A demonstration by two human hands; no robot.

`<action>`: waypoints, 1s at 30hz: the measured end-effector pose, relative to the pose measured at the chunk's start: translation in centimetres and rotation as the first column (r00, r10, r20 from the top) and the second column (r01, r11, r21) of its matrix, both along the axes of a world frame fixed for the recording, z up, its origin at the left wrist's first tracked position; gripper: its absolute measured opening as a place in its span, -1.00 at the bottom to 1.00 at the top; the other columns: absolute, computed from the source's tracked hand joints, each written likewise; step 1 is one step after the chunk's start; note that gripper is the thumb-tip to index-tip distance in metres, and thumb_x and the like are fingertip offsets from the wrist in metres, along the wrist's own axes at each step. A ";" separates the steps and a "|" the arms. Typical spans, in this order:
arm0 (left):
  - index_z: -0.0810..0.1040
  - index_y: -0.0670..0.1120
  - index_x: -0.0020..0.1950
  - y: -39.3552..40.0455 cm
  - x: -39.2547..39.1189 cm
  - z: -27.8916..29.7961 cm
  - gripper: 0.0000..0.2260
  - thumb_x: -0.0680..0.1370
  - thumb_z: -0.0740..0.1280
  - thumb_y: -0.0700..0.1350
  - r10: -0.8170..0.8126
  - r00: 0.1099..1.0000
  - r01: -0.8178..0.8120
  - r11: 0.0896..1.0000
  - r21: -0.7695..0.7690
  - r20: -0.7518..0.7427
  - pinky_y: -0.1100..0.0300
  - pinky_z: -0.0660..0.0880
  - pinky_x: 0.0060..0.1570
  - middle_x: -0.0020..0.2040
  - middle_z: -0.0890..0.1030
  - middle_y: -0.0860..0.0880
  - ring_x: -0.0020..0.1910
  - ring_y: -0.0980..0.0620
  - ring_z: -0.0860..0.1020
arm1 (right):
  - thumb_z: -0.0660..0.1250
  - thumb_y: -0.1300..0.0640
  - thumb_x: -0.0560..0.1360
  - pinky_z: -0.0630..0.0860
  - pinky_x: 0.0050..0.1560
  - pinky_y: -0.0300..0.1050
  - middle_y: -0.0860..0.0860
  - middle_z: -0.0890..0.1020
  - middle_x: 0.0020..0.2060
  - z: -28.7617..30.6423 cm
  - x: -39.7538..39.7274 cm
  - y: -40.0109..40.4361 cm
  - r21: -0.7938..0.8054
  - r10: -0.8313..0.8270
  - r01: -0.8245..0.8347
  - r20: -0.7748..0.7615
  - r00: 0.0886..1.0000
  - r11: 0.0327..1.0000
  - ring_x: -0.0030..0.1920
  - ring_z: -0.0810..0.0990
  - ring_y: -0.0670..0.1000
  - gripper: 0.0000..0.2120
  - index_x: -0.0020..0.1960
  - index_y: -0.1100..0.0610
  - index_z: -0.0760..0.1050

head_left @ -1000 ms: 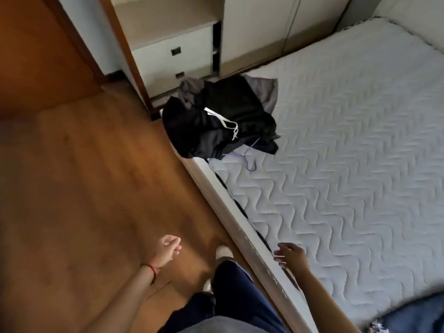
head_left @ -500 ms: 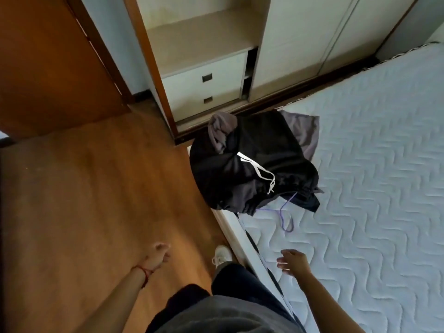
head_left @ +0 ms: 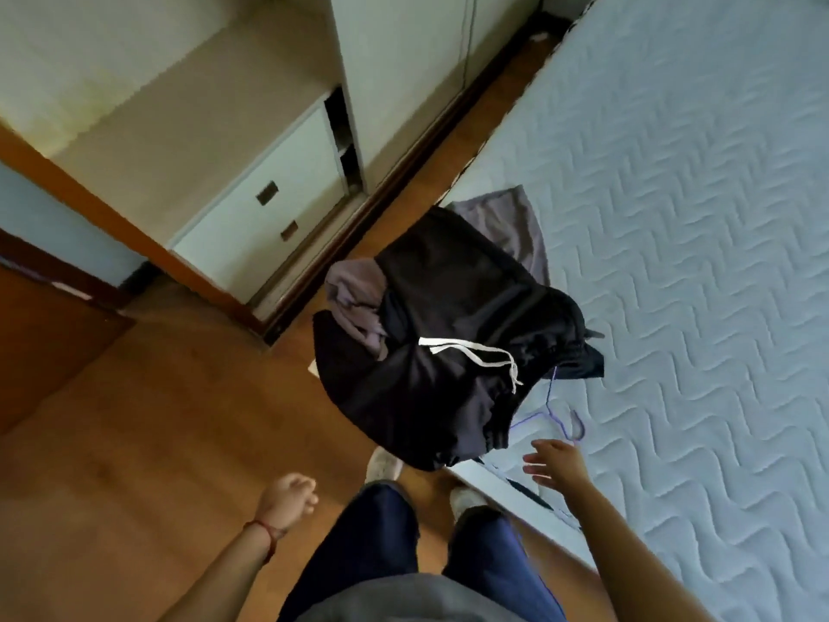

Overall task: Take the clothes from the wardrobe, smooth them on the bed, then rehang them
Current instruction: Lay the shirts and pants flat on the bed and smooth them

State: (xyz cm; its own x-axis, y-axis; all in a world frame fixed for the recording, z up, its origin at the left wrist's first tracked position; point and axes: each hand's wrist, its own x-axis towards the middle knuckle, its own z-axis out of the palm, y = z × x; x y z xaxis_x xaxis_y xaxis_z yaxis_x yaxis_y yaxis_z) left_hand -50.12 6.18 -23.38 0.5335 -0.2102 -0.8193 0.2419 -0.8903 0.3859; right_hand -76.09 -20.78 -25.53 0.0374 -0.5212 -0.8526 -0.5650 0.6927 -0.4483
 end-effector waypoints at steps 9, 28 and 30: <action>0.50 -0.07 -0.25 -15.0 10.6 -0.3 -0.83 0.53 0.23 -0.22 -0.604 0.784 0.610 0.793 0.008 0.142 0.20 0.43 -0.30 -0.32 0.58 -0.06 -0.28 -0.05 0.55 | 0.17 0.25 0.56 0.34 -0.36 -0.19 0.13 0.52 -0.36 -1.9 1.6 3.4 0.074 -0.397 0.399 -0.034 0.917 0.914 -0.40 0.47 0.06 -0.90 -0.05 0.25 0.43; 0.41 -0.08 0.32 -47.1 -10.2 -14.9 -0.67 0.55 0.17 -0.16 -0.695 -0.229 0.963 -0.262 0.057 0.682 0.02 0.31 0.26 0.32 0.45 -0.04 0.35 -0.05 0.33 | 0.27 0.17 0.51 0.51 -0.05 -0.08 0.14 0.60 -0.05 -15.6 2.9 4.1 0.158 -0.668 0.653 0.059 0.742 0.740 -0.08 0.58 0.03 -0.73 0.18 0.24 0.47; 0.36 -0.04 0.37 -49.3 -11.7 -16.1 -0.62 0.55 0.15 -0.19 -0.555 -0.429 0.884 -0.421 0.204 0.713 0.06 0.18 0.31 0.40 0.38 0.00 0.42 -0.01 0.27 | 0.27 0.21 0.51 0.47 -0.22 -0.20 0.08 0.60 -0.17 -16.1 3.2 4.1 0.183 -0.695 0.673 0.117 0.709 0.717 -0.21 0.56 -0.04 -0.82 0.10 0.20 0.48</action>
